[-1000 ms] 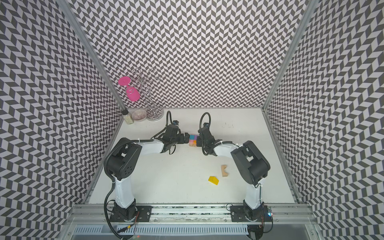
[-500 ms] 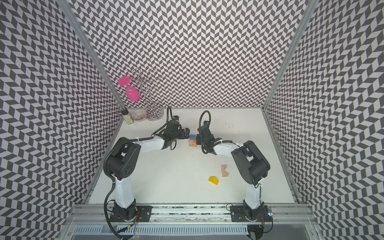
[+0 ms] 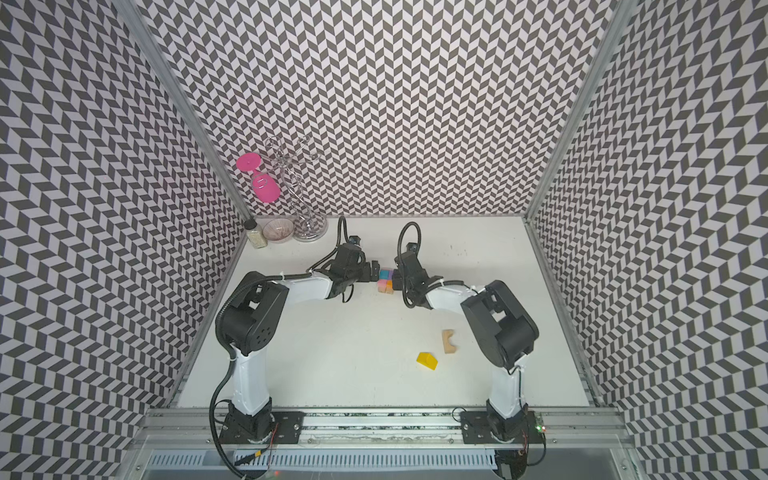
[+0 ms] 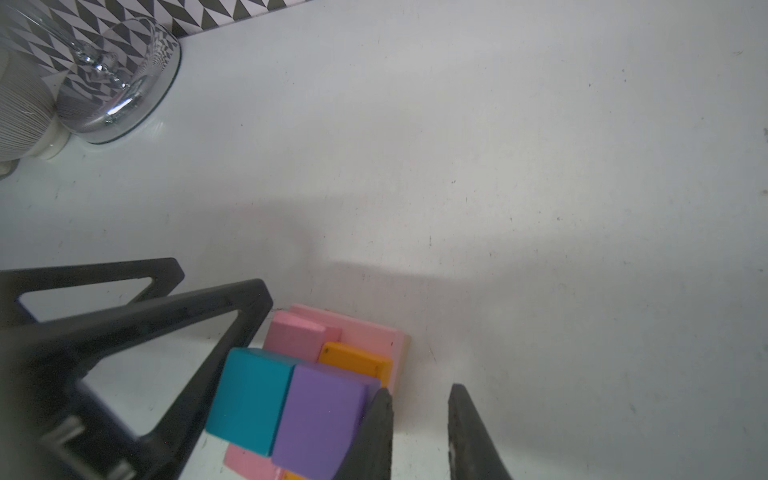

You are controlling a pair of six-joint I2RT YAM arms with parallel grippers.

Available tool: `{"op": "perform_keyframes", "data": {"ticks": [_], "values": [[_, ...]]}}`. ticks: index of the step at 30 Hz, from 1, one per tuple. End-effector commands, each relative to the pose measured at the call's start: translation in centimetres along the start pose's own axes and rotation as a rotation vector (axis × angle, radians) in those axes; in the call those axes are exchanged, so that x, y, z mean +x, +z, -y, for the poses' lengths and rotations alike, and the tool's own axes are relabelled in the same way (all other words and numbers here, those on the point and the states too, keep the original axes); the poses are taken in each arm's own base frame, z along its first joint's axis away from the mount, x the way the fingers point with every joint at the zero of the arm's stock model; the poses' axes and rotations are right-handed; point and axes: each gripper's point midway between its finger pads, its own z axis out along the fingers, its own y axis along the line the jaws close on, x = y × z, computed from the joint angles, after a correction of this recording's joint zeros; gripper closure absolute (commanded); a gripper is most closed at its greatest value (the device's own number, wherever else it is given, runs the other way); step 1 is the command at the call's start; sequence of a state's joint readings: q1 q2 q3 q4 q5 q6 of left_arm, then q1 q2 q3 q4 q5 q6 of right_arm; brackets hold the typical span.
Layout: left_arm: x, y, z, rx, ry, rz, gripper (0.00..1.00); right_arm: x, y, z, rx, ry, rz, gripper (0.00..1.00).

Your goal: Build the wood block tower

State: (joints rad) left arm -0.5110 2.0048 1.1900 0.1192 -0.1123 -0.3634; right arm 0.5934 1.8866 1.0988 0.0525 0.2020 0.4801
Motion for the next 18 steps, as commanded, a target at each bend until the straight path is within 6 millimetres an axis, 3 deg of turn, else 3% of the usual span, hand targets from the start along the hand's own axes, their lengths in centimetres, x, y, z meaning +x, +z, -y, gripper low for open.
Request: {"op": "perform_keyframes", "data": {"ticks": [1, 18], "values": [[-0.68, -0.01, 0.67, 0.006, 0.011, 0.013, 0.0, -1.46, 0.1, -1.2, -0.032, 0.013, 0.039, 0.76], [-1.11, -0.12, 0.7, -0.001, 0.018, 0.022, 0.0, -1.12, -0.1, -1.75, -0.042, 0.015, 0.031, 0.76]]}}
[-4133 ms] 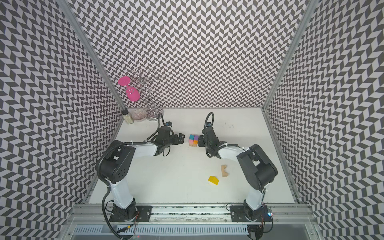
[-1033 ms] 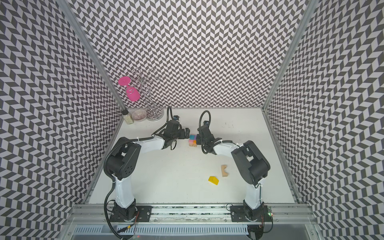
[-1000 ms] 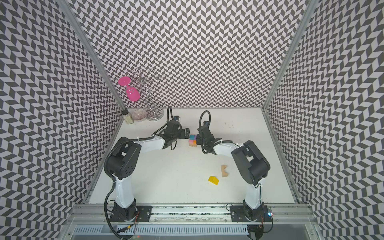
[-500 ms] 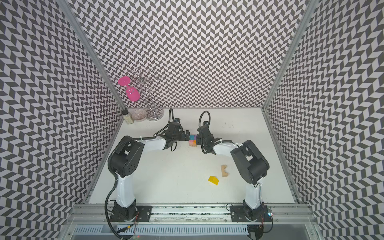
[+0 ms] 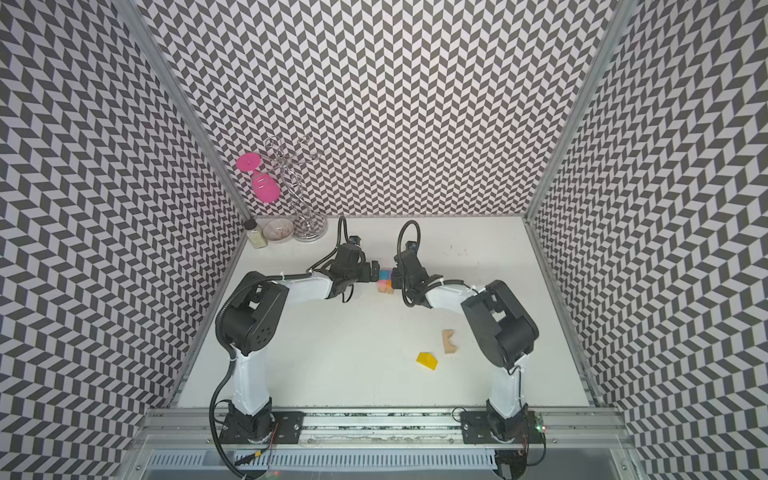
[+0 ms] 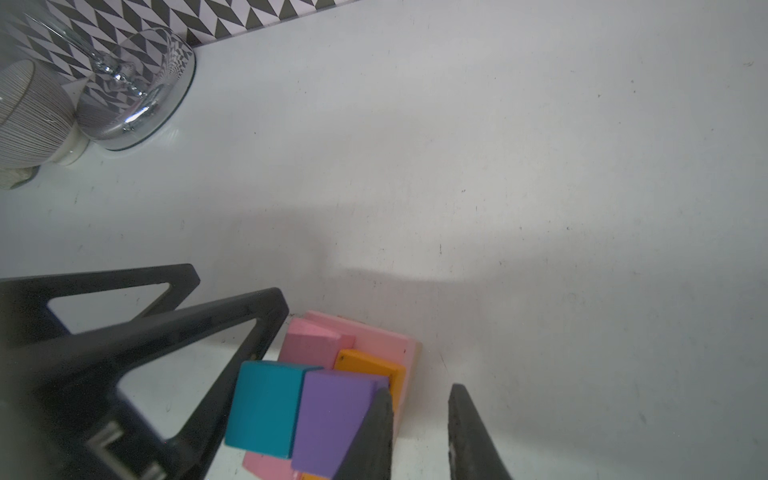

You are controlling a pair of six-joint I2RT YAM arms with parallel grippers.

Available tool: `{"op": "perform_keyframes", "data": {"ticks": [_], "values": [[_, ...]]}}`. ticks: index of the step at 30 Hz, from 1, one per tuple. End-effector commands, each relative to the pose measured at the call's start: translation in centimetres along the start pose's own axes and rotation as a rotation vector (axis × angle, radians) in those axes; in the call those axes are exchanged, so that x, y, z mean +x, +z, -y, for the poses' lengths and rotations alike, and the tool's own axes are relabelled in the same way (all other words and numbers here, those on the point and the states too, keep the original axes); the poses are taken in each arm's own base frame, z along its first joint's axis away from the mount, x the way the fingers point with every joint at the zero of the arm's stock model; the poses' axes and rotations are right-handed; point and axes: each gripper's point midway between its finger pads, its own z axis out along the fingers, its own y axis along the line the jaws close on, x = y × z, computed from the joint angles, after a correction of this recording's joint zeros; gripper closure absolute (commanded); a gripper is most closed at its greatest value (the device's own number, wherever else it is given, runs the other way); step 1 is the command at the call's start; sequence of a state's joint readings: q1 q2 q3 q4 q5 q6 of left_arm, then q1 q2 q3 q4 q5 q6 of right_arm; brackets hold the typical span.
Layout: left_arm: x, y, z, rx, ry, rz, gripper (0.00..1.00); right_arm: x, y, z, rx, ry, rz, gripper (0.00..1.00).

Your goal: Build the wood block tower

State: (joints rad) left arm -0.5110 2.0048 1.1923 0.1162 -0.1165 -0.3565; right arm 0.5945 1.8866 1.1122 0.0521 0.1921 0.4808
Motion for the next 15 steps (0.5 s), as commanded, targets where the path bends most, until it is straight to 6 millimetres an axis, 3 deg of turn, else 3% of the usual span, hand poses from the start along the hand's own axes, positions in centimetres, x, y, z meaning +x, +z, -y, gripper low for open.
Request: {"op": "perform_keyframes", "data": {"ticks": [1, 15], "values": [[-1.1, -0.1, 0.7, 0.001, 0.01, 0.022, 0.0, -0.7, -0.1, -1.2, -0.024, 0.015, 0.026, 0.76], [-1.6, -0.2, 0.8, -0.003, 0.011, 0.026, 0.0, 0.2, -1.2, -1.5, -0.029, 0.024, 0.035, 0.76]]}}
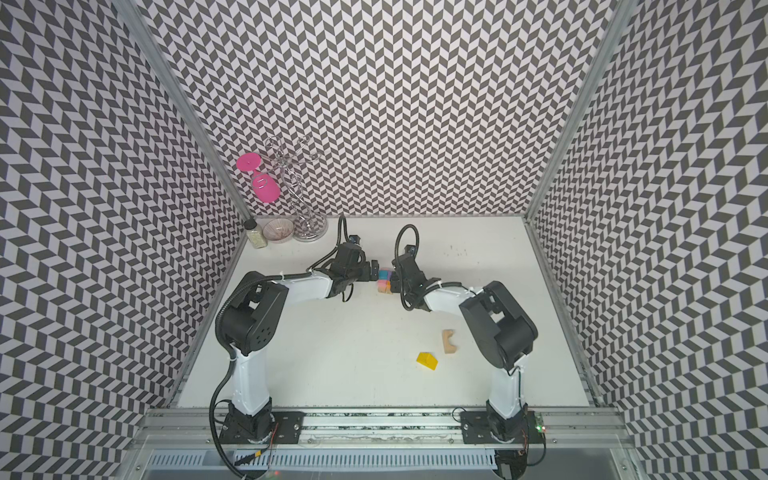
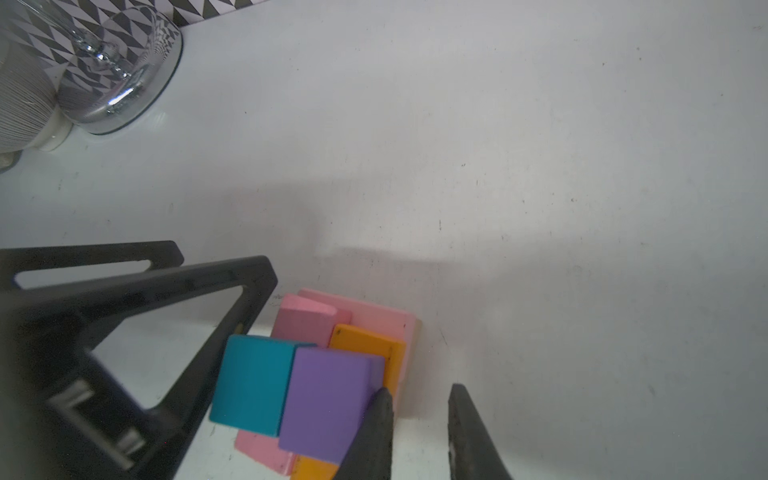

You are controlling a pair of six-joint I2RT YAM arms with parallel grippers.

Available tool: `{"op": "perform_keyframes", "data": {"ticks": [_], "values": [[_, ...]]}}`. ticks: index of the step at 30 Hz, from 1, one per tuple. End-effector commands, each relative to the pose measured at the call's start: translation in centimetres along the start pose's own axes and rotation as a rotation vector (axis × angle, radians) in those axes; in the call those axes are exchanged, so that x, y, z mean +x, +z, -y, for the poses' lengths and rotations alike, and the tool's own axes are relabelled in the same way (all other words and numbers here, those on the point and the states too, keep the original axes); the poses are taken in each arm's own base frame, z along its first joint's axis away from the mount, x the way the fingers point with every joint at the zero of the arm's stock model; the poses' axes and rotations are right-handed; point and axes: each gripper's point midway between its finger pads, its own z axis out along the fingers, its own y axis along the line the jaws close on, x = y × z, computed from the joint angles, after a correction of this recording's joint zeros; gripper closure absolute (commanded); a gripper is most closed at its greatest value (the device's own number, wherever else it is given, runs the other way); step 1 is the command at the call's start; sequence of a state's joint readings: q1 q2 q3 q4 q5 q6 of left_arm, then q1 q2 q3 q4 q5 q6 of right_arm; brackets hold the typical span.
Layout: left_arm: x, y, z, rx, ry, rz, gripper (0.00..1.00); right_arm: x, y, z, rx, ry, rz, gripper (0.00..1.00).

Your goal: Build the wood block tower

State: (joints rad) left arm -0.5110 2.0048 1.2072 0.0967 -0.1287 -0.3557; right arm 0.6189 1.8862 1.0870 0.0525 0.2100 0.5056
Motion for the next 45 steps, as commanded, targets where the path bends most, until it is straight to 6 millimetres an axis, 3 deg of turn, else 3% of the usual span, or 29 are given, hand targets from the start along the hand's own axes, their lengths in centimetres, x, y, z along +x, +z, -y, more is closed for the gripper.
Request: {"op": "perform_keyframes", "data": {"ticks": [1, 16, 27, 34, 37, 40, 45], "values": [[-1.3, -0.1, 0.9, 0.012, 0.009, 0.026, 0.0, -1.3, -1.3, -1.4, -0.042, 0.021, 0.057, 0.76], [-1.2, 0.5, 1.2, 0.019, 0.009, 0.016, 0.0, -1.6, -1.8, -0.8, -0.006, 0.02, 0.074, 0.76], [-1.6, -0.1, 1.5, 0.032, 0.005, 0.027, 0.0, -2.7, -3.5, 2.1, 0.041, 0.057, 0.116, 0.75], [-2.3, -0.8, 1.1, 0.007, 0.002, 0.043, 0.0, -2.3, -4.9, 3.3, 0.059, 0.053, 0.127, 0.75], [-2.9, -2.1, 0.6, -0.012, -0.003, 0.066, 0.0, -1.9, -6.5, 4.3, 0.073, 0.051, 0.132, 0.74], [-3.3, -4.0, 0.2, -0.014, -0.008, 0.091, 0.0, -1.1, -9.0, 5.4, 0.069, 0.048, 0.145, 0.63], [-3.0, -8.7, -1.2, -0.02, -0.021, 0.148, 0.0, 0.8, -14.0, 7.8, 0.07, 0.063, 0.161, 0.56]]}}
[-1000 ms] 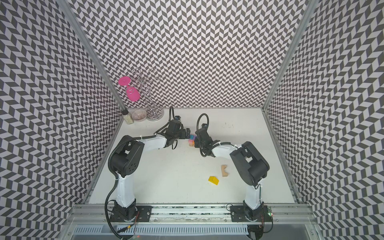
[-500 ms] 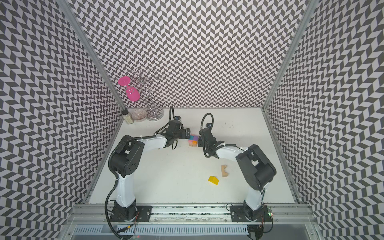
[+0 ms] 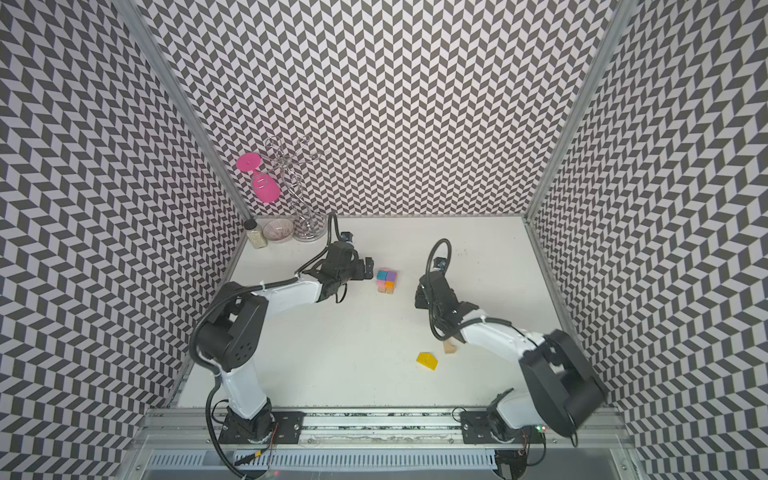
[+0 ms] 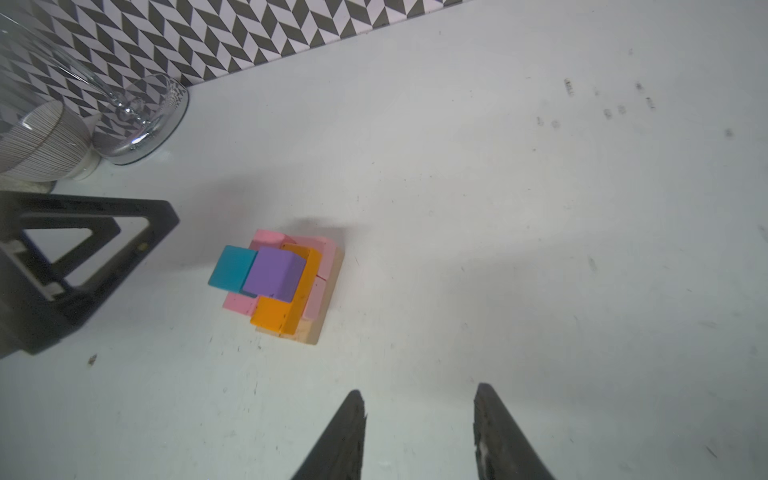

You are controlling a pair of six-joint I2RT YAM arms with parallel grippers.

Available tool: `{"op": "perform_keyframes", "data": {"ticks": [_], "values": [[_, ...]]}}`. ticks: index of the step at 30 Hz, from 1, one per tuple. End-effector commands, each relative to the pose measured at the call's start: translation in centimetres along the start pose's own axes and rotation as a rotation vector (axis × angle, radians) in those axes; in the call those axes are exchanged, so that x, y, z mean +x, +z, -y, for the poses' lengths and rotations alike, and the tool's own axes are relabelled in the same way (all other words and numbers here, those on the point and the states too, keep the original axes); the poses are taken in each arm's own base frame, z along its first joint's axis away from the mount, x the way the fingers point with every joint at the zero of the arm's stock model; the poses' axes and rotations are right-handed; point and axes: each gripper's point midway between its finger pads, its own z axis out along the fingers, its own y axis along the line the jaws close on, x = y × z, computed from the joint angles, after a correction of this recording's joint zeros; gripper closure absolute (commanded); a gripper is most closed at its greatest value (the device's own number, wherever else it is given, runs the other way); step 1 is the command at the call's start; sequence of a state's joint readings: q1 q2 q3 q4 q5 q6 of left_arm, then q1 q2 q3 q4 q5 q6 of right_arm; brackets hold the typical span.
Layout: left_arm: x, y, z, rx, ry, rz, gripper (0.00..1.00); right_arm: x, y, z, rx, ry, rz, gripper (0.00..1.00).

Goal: Build the wood block tower
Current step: 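Withdraw both grippers from the stack toward the robot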

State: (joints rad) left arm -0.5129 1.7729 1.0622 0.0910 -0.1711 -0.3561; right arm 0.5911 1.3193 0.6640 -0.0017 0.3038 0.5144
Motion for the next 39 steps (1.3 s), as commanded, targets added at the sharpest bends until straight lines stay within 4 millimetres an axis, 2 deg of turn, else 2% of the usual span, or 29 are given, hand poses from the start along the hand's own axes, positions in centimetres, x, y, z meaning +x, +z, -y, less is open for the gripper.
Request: {"op": "perform_keyframes", "data": {"ticks": [1, 4, 8, 11, 16, 22, 26, 29, 33, 37, 39], "values": [[-0.8, -3.7, -0.9, -0.007, -0.015, 0.077, 0.0, 0.5, -2.9, 1.8, 0.013, 0.013, 0.014, 0.56], [0.1, -7.3, -2.0, 0.018, -0.032, 0.138, 0.0, 3.5, -4.7, 3.1, -0.023, 0.043, -0.043, 0.56], [1.3, -11.2, -2.5, 0.091, -0.053, 0.199, 0.0, 7.4, -5.4, 5.0, -0.047, 0.108, -0.09, 0.55], [2.0, -13.3, -2.9, 0.134, -0.105, 0.235, 0.0, 8.7, -5.4, 5.2, -0.063, 0.115, -0.116, 0.55], [1.9, -16.8, -2.8, 0.223, -0.164, 0.331, 0.0, 9.8, -4.8, 4.8, -0.068, 0.1, -0.181, 0.55], [2.0, -18.4, -3.2, 0.244, -0.204, 0.361, 0.0, 12.1, -3.9, 4.6, -0.036, 0.068, -0.283, 0.62], [2.1, -18.8, -2.5, 0.295, -0.217, 0.35, 0.0, 12.2, -4.0, 4.3, -0.019, 0.06, -0.278, 0.64], [2.4, -19.0, -1.5, 0.358, -0.223, 0.333, 0.0, 11.9, -4.1, 4.1, -0.035, 0.082, -0.257, 0.77], [2.7, -19.5, 0.1, 0.451, -0.214, 0.311, 0.0, 11.1, -4.3, 4.0, -0.038, 0.104, -0.228, 0.8], [3.0, -19.7, 1.1, 0.508, -0.204, 0.301, 0.0, 9.6, -4.5, 3.8, -0.042, 0.154, -0.163, 0.81], [3.2, -19.8, 1.7, 0.542, -0.193, 0.297, 0.0, 8.3, -4.7, 2.9, -0.082, 0.186, -0.12, 0.83]]}}
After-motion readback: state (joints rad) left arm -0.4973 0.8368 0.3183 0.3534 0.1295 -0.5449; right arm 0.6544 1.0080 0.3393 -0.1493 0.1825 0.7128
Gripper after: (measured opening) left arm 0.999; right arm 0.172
